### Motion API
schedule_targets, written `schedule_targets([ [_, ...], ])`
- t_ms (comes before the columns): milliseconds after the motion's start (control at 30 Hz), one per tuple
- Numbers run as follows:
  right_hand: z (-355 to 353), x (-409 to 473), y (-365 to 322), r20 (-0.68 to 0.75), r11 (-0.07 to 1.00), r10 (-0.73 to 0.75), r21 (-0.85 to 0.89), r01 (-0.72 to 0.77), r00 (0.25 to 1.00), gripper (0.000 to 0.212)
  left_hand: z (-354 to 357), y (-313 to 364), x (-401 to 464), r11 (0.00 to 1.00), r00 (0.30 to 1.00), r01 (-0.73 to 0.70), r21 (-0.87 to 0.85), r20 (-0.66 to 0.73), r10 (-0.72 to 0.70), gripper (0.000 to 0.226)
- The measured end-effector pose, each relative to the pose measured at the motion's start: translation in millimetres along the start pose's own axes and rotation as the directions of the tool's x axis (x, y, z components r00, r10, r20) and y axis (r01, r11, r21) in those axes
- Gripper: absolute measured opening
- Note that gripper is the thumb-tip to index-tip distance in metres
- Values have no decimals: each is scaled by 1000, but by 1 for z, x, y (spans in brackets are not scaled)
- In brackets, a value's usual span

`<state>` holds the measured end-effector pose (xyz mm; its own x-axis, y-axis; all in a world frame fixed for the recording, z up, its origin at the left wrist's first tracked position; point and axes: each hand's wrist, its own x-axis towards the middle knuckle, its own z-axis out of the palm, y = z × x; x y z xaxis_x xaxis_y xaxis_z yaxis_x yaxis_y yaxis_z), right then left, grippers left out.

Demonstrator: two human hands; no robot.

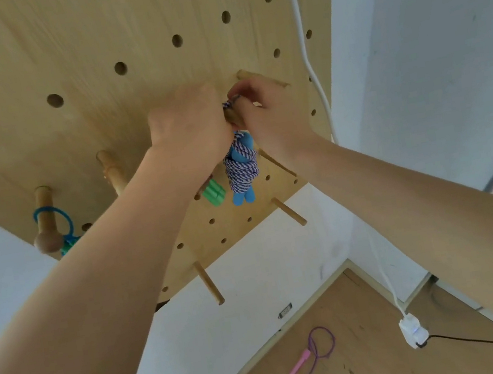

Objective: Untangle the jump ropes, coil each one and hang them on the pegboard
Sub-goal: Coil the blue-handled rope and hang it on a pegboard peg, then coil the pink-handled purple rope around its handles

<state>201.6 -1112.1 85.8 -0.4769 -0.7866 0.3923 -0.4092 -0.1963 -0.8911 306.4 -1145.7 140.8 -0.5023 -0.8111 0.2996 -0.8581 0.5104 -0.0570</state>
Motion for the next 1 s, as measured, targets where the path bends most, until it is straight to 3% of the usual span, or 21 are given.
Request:
schedule_targets([
  [367, 13, 12, -2, 44, 998, 46, 40, -48, 998, 24, 8, -8, 13, 1000, 999, 29, -11, -41, -30, 15],
  [500, 6, -4, -2, 41, 1000, -17, -17, 18, 999, 31, 6, -7, 6, 1000, 998, 29, -11, -59, -30, 16],
  [567, 4, -18, 1, -23, 995, -77, -64, 75, 997, 33, 7, -7, -5, 1000, 989, -13, 11, -146, 15, 14],
  [667, 3, -44, 9, -142, 987, -159, -61, 152, 977, 29, 16, -11, -31, 977, 929, -114, 180, -330, 169, 30],
  [767, 2, -80, 24, -221, 983, -176, 16, 184, 959, 22, 38, -16, -67, 916, 779, -322, 239, -482, 400, 23],
  [867, 11, -120, 55, -245, 992, -5, 124, 37, 970, 17, 79, -26, -113, 826, 675, -540, 161, -503, 539, 14],
  [1000, 32, -185, 131, -73, 946, 321, 73, -316, 944, 16, 183, -48, -177, 804, 779, -593, -43, -280, 560, 11],
])
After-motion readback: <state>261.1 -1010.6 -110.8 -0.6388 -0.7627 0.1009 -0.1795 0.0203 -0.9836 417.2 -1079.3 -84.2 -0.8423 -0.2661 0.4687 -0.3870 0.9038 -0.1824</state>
